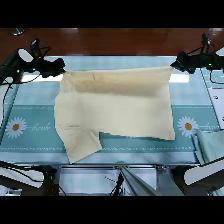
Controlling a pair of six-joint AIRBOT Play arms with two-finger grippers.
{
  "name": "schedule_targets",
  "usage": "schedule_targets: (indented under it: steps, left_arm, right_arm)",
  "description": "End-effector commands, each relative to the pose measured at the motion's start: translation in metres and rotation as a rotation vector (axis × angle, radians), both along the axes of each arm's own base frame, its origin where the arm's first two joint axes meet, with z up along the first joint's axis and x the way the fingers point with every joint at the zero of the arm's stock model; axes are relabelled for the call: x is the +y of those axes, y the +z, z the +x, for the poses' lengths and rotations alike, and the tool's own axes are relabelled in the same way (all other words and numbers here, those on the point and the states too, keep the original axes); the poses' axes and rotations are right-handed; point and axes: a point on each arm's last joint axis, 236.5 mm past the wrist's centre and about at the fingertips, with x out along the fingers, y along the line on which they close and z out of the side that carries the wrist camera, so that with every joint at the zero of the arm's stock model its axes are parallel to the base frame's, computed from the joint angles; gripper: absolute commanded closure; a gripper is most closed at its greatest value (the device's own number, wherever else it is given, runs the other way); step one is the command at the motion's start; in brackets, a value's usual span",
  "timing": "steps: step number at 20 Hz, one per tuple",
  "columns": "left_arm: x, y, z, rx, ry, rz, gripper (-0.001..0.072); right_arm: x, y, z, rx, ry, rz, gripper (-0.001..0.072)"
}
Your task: Fold the shirts.
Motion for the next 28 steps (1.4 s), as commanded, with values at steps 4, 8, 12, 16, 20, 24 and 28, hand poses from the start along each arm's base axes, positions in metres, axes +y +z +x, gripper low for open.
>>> schedule_targets:
  steps: [4,8,12,16,20,24,28]
  left_arm:
    - [0.013,-0.016,-0.088,0.314,-0.276,0.004,0.0680]
    - [0.017,-0.050,-0.114,0.409,-0.255,-0.021,0.0680]
    - [0.010,-0.067,-0.125,0.462,-0.256,-0.052,0.0680]
    - [0.006,-0.062,-0.141,0.524,-0.282,-0.076,0.0161]
    - [0.020,-0.046,-0.179,0.647,-0.343,-0.022,0.0001]
    - [0.039,-0.024,-0.205,0.552,-0.282,0.049,0.0001]
    - [0.071,-0.035,-0.266,0.492,-0.099,0.030,0.0001]
  right_arm:
    - [-0.009,-0.006,-0.077,0.207,0.213,0.036,0.0690]
    - [-0.012,-0.050,-0.119,0.379,0.224,0.028,0.0690]
    - [0.001,-0.076,-0.127,0.413,0.215,0.033,0.0690]
    - [0.012,-0.079,-0.128,0.446,0.198,0.035,0.0087]
    - [0.006,-0.048,-0.147,0.459,0.212,0.017,0.0086]
    - [-0.024,-0.014,-0.172,0.336,0.091,-0.125,0.0086]
    - [-0.005,-0.022,-0.238,0.254,0.032,-0.149,0.0087]
